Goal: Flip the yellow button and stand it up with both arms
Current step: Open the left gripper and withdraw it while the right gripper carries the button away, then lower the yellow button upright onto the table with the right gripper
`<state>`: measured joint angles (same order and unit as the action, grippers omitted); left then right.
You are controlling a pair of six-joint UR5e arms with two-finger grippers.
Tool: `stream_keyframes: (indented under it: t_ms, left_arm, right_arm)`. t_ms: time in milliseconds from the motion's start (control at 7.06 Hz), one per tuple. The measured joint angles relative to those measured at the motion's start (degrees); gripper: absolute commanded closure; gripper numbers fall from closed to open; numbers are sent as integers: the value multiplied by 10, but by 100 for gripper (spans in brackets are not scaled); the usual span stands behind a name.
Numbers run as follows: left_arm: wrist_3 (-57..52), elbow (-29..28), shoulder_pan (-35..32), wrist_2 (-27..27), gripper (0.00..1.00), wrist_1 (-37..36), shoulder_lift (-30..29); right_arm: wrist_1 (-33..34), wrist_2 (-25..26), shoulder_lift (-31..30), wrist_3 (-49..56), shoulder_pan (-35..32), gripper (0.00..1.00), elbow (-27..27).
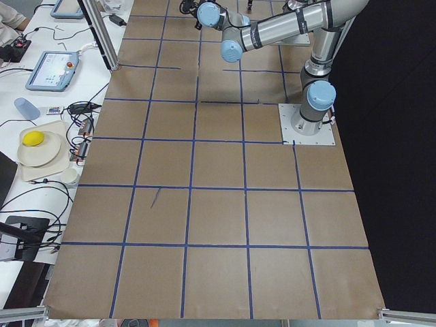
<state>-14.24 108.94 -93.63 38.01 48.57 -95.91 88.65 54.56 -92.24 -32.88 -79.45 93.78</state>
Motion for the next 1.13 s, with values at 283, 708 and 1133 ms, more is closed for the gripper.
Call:
stream_keyframes:
  t_ms: [283,708,1133]
  left_arm:
    - [6,-17,-3,211,0,95,27]
    - [62,-115,4,482,0,379,62]
    - [122,-192,3,562,0,484,76]
  right_arm:
    - [-40,110,0,165,59,93,4]
    - [25,315,3,432,114,93,54]
    - [244,350,4,679,239,93,190]
